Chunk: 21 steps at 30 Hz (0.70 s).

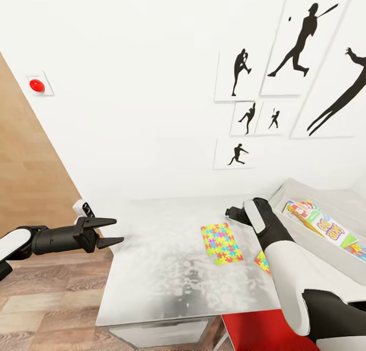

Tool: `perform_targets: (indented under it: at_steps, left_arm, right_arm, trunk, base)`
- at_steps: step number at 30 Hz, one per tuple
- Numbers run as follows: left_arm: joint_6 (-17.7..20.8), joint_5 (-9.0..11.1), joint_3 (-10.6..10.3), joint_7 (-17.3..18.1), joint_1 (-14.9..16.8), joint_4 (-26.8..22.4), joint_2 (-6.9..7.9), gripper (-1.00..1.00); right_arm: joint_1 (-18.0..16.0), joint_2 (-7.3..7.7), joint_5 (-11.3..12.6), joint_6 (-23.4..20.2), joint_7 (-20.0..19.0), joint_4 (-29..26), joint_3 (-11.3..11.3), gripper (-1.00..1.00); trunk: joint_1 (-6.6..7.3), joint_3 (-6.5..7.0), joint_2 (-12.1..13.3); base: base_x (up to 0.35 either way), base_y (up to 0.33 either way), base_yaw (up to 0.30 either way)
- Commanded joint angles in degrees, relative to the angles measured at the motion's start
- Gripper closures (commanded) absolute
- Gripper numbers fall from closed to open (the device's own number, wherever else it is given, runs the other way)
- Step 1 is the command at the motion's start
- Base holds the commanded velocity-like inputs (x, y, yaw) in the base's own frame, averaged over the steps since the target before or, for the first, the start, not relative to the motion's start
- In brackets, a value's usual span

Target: Put all the toys in the child's room - the three board games (two on the bed and one on the table), the two jigsaw puzzles on the table, and the tennis ball on the table - inside the toy box on the table in the child's room.

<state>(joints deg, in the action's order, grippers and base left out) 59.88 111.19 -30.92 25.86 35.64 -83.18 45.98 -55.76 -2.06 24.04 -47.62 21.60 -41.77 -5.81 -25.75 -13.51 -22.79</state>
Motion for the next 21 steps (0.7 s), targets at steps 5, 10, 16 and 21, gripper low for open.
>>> perform_targets:
  at_steps: [5,10,16,21]
  left_arm:
    - [0.03,-0.35,-0.18,0.59,0.13,0.04,0.08,-1.00]
    - [0.04,-0.36,-0.12,0.60,0.10,0.10,0.08,-1.00]
    - [-0.01,-0.36,-0.11,0.60,0.09,0.13,0.05,-1.00]
    - [-0.02,-0.36,-0.11,0.60,0.08,0.13,0.02,-1.00]
  right_arm:
    - [0.00,0.32,0.57,-0.01,-2.21,0.16,-0.15,-1.00]
    - [-0.04,0.53,0.27,1.41,-4.89,0.34,-0.09,-1.00]
    - [0.01,0.62,0.29,1.87,-5.38,0.45,-0.08,-1.00]
    - [0.00,0.66,0.45,1.91,-5.42,0.53,-0.16,-1.00]
  trunk:
    - [-0.03,-0.59,-0.13]
    - [-0.03,-1.06,-0.13]
    - [-0.03,-1.62,-0.13]
    - [-0.03,-2.09,-0.13]
  base:
    - [0.000,0.000,0.000]
    - [0.000,0.000,0.000]
    - [0.000,0.000,0.000]
    - [0.000,0.000,0.000]
